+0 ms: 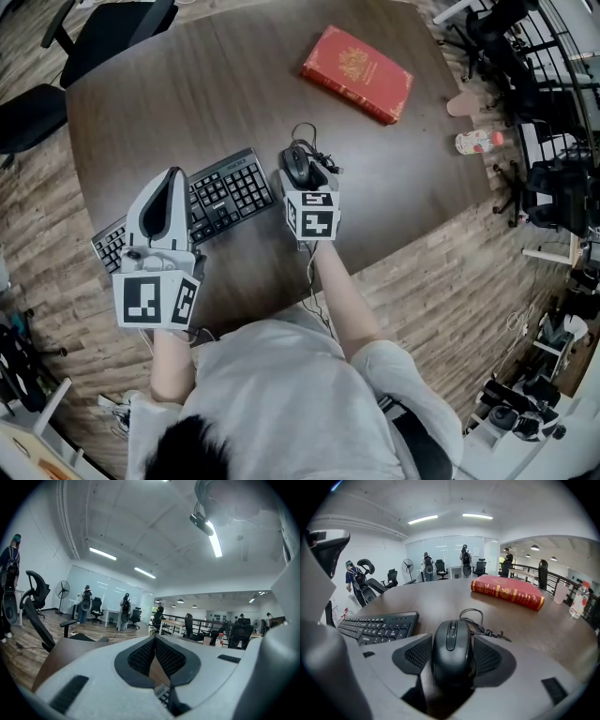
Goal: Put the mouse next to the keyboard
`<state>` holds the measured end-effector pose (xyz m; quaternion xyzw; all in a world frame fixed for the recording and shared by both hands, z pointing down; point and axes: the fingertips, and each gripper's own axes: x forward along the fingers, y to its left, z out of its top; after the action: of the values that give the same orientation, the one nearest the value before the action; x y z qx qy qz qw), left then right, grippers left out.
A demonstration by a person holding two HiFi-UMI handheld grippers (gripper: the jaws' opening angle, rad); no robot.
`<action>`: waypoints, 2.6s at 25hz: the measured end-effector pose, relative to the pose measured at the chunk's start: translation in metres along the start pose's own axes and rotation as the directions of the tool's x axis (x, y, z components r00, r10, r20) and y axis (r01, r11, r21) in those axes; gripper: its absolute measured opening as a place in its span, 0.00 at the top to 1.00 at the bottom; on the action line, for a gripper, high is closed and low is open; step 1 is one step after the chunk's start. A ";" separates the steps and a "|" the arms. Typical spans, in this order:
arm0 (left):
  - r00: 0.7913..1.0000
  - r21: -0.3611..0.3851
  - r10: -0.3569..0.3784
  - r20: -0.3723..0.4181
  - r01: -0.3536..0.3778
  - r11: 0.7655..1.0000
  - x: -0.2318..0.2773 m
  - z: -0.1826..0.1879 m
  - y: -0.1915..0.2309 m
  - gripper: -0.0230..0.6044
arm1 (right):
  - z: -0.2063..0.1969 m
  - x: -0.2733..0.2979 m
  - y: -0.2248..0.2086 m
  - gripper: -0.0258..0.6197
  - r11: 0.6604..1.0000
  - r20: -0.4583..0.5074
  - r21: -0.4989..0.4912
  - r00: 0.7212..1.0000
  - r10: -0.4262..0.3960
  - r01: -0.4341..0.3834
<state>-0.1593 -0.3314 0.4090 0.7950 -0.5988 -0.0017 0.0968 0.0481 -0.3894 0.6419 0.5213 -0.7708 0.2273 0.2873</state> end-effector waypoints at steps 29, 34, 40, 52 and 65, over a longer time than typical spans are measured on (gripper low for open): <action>0.996 0.053 -0.068 0.065 0.064 0.997 -0.036 0.027 -0.054 0.95 | 0.066 -0.173 0.014 0.93 0.998 0.387 -0.041 0.919 0.068 -0.056; 0.993 0.064 -0.077 0.085 0.072 0.995 -0.052 0.033 -0.070 0.95 | 0.069 -0.203 0.015 0.93 0.998 0.433 -0.039 0.899 0.070 -0.059; 0.990 0.076 -0.085 0.111 0.077 0.994 -0.077 0.041 -0.087 0.95 | 0.071 -0.242 0.020 0.93 0.997 0.487 -0.043 0.870 0.077 -0.065; 0.981 0.100 -0.114 0.159 0.099 0.990 -0.121 0.053 -0.119 0.95 | 0.070 -0.317 0.025 0.92 0.998 0.576 -0.046 0.815 0.066 -0.048; 0.968 0.122 -0.152 0.202 0.129 0.984 -0.155 0.066 -0.157 0.95 | 0.062 -0.381 0.025 0.93 0.997 0.634 -0.070 0.773 0.034 0.013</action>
<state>-0.0619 -0.1526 0.3018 0.8349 -0.5470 -0.0602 -0.0105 0.1230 -0.1649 0.3360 0.5525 -0.8330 0.0128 0.0273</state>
